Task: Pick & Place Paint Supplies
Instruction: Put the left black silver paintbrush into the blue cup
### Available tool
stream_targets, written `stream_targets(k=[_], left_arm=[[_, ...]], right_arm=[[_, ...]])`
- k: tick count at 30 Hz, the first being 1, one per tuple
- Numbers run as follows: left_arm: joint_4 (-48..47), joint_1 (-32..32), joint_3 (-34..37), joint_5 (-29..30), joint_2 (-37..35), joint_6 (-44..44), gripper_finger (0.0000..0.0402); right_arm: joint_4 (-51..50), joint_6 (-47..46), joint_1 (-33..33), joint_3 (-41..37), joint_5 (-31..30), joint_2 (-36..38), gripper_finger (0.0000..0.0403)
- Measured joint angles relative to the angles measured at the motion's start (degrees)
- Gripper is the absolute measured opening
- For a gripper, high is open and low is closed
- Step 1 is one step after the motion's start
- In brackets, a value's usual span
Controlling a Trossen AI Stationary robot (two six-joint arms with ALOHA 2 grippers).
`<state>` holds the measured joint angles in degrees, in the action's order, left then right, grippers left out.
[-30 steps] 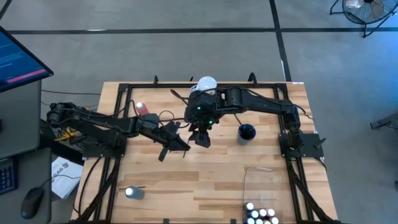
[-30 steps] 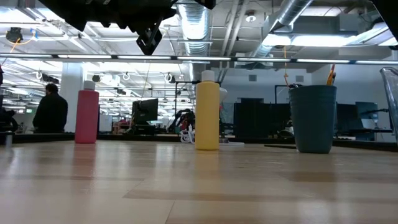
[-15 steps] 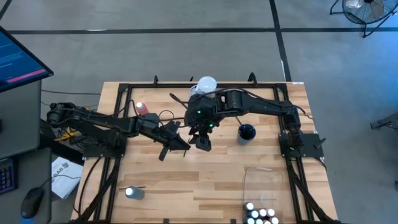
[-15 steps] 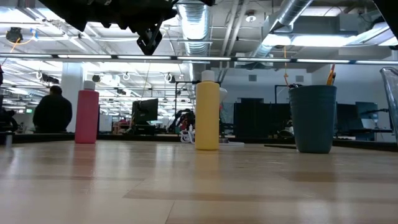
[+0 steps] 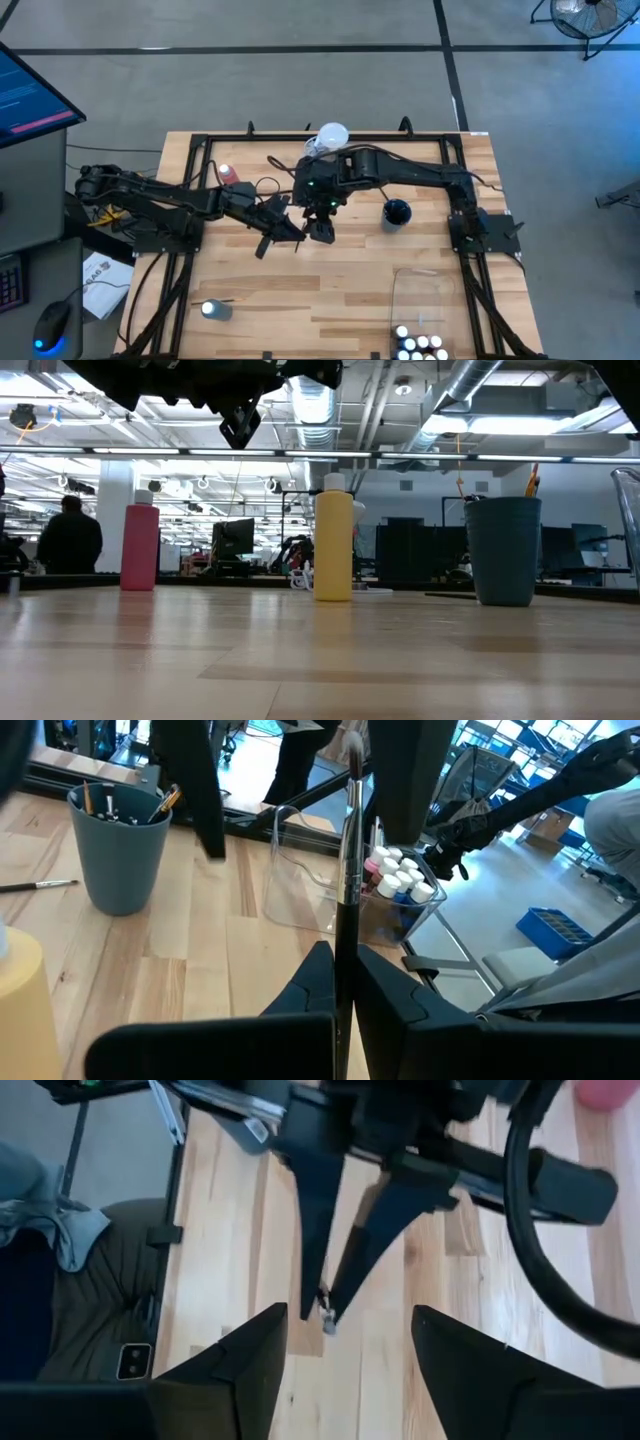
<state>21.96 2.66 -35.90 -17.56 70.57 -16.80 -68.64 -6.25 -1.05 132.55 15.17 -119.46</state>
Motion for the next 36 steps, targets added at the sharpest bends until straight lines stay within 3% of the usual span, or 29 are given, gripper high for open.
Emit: stream_targets(k=[13,36], left_arm=[[0.01,0.00,0.00,0.18,0.00,-0.02,0.0000],[-0.15,-0.02,0.00,0.43,0.00,0.00,0.0000]], right_arm=[[0.61,0.64,0.25,0.07,0.25,-0.75,0.0172],[0.19,2.36,-0.05,0.09,1.81,-0.72,0.0007]])
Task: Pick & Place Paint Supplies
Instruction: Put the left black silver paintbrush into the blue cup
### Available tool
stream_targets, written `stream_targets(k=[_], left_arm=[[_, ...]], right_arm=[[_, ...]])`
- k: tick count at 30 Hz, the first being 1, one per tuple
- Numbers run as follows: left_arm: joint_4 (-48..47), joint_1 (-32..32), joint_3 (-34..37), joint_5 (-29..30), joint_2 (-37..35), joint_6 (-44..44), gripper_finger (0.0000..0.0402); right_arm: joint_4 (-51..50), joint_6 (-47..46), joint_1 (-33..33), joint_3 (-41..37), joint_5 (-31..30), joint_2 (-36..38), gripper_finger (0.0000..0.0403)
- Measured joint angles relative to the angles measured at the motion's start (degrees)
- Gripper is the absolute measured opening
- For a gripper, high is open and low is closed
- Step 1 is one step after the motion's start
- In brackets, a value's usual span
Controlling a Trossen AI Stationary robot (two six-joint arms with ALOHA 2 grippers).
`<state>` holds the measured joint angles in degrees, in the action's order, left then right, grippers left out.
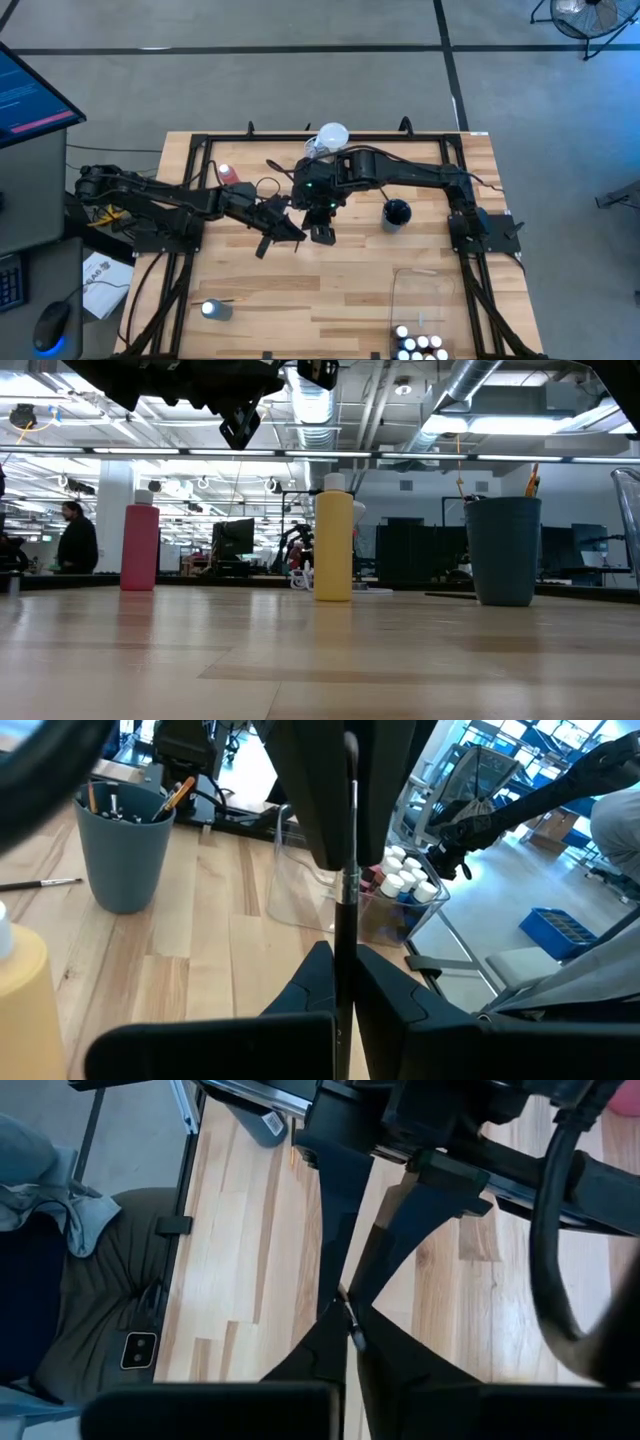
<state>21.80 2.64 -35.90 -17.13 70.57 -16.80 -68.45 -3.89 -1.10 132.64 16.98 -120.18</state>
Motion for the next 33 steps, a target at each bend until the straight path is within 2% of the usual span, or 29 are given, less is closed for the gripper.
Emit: stream_targets(k=[15,20,24,29,33], left_arm=[[0.02,0.02,0.00,-0.04,0.02,-0.17,0.0001],[0.47,0.00,0.00,-0.09,0.02,-0.08,0.0020],[0.46,0.02,0.00,0.56,0.02,0.00,0.0068],[0.38,0.30,0.00,2.32,0.02,0.00,0.0161],[0.43,0.18,-0.02,2.37,-0.02,-0.40,0.0237]], right_arm=[[-1.90,-0.66,0.02,0.02,0.93,0.00,0.0002],[-3.87,-1.35,0.00,0.00,0.84,0.00,0.0001],[-4.44,-2.10,-0.19,0.00,0.79,0.00,0.0001],[-7.27,-3.59,-0.39,0.16,0.47,0.12,0.0000],[-14.33,-5.92,-1.14,2.20,-8.01,1.31,0.0000]])
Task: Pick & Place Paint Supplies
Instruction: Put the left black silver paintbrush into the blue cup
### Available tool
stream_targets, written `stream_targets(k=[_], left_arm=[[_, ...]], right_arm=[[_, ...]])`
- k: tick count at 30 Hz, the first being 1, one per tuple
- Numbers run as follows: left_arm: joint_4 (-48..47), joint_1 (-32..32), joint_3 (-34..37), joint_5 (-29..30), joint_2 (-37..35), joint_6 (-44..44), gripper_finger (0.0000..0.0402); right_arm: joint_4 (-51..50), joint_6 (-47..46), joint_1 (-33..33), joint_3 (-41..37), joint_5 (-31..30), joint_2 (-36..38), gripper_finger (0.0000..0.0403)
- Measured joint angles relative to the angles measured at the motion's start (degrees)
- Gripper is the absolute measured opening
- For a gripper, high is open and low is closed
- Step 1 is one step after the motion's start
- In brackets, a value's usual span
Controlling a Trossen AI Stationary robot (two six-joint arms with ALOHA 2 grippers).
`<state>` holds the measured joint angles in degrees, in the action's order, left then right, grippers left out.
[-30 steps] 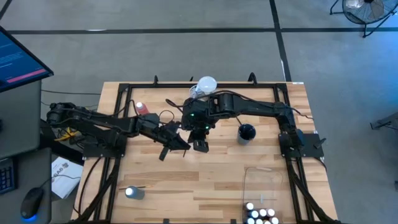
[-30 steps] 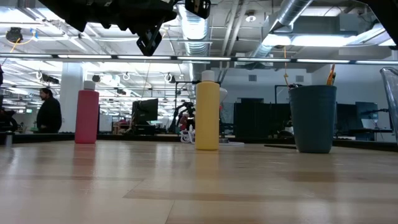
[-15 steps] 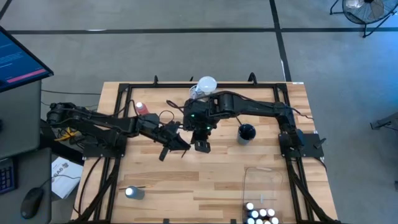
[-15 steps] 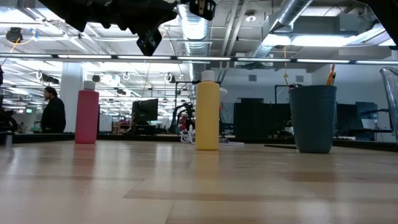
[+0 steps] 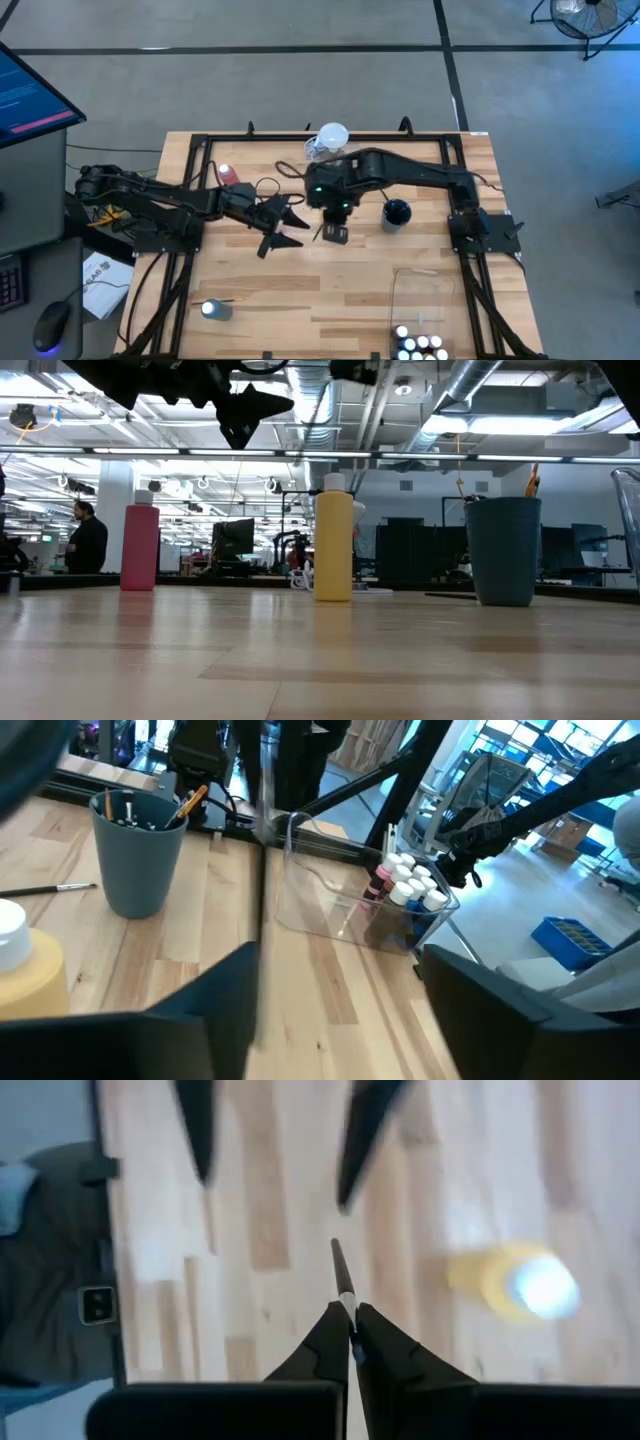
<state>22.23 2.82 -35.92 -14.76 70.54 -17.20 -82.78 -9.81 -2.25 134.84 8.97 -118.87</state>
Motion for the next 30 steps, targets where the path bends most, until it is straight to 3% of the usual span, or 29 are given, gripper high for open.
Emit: stream_targets(k=[3,7,16,20,30], left_arm=[[-0.08,-0.21,0.00,0.17,0.00,-0.08,0.0274],[0.11,-0.23,0.00,0.27,0.00,-0.21,0.0292],[0.52,0.15,-0.04,0.24,0.00,-1.30,0.0285],[0.63,0.70,-0.04,0.20,0.00,-1.31,0.0281],[1.06,1.37,-0.04,0.15,0.00,-1.48,0.0281]], right_arm=[[-4.29,-4.25,-0.13,-0.50,-5.82,3.50,0.0000],[-7.46,-9.54,-1.64,-0.21,-12.15,7.94,0.0000],[-7.15,-21.18,-5.65,-2.41,-13.49,16.79,0.0000],[-7.21,-24.26,-6.83,-8.33,-13.44,20.08,0.0000],[-7.32,-34.28,-5.84,-32.11,-14.93,33.07,0.0000]])
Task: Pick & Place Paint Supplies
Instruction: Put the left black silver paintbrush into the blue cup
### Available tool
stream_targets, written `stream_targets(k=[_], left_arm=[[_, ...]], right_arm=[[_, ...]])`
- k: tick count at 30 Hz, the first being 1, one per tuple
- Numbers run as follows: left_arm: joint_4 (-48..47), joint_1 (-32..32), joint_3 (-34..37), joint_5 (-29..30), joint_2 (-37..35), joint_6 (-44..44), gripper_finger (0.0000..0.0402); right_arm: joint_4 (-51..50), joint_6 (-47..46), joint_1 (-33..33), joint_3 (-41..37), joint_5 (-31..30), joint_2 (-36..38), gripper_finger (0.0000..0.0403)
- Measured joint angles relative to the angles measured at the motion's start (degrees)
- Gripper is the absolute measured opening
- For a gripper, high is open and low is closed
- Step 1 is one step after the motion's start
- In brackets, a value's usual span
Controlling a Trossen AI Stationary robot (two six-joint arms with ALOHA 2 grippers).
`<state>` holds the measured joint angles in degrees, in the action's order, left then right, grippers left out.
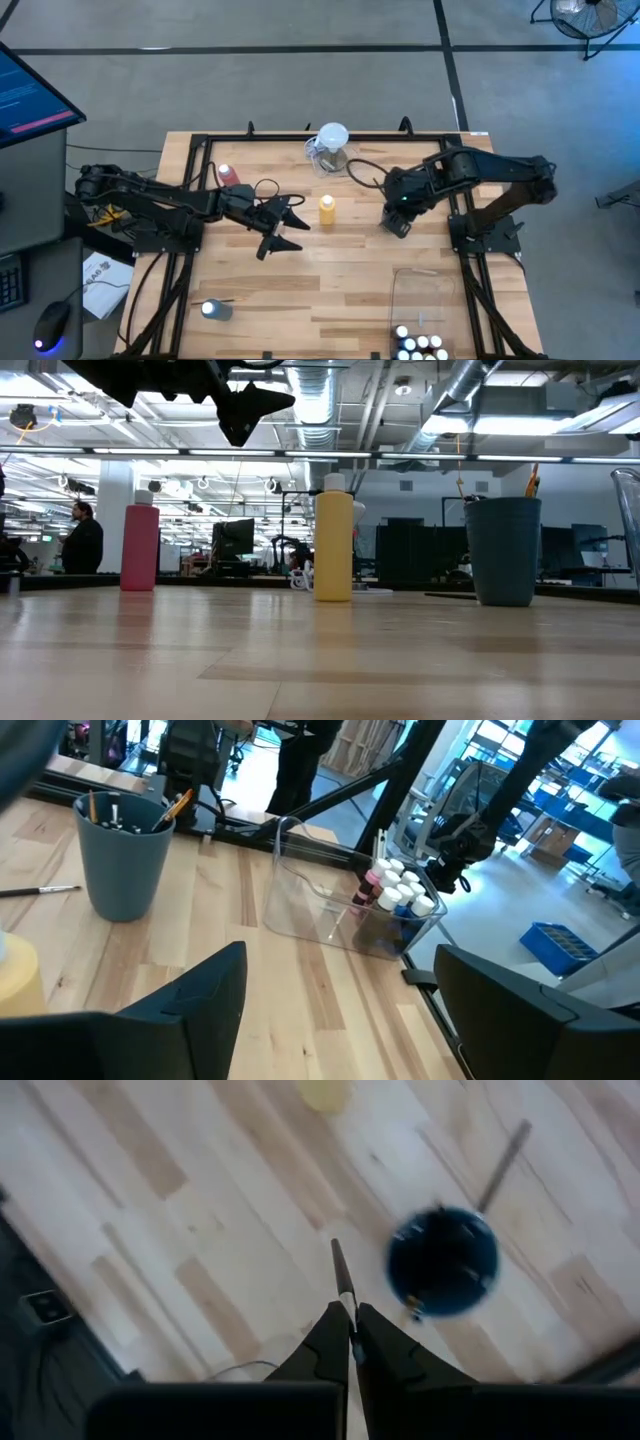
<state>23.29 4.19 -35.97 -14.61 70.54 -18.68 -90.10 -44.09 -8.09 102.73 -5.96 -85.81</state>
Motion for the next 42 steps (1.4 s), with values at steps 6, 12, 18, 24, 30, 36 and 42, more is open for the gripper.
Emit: stream_targets(k=[6,12,18,24,30,36,42], left_arm=[[0.43,-0.02,0.00,0.01,0.00,-0.01,0.0280],[0.87,-0.02,0.00,0.02,0.00,-0.02,0.0280],[1.03,-0.02,0.00,0.02,0.00,-0.02,0.0280],[1.09,-0.02,0.00,0.02,0.00,-0.02,0.0280],[1.10,-0.02,0.00,0.00,0.00,-0.04,0.0280],[1.13,0.59,0.02,0.00,0.00,-0.05,0.0280],[1.20,1.05,0.02,-0.20,0.00,-0.07,0.0280]], right_arm=[[0.05,-2.47,2.16,-7.84,-0.41,6.39,0.0000],[0.06,-1.16,4.59,-12.71,-1.68,7.59,0.0000],[0.06,1.88,6.38,-15.01,-1.89,4.07,0.0000],[0.12,5.30,6.43,-14.99,-3.92,-0.98,0.0000],[0.47,6.53,6.38,-14.97,-5.63,-3.55,0.0000],[1.57,5.69,5.81,-14.96,-6.22,-3.52,0.0000],[1.65,5.18,5.87,-16.65,-6.34,-3.40,0.0000]])
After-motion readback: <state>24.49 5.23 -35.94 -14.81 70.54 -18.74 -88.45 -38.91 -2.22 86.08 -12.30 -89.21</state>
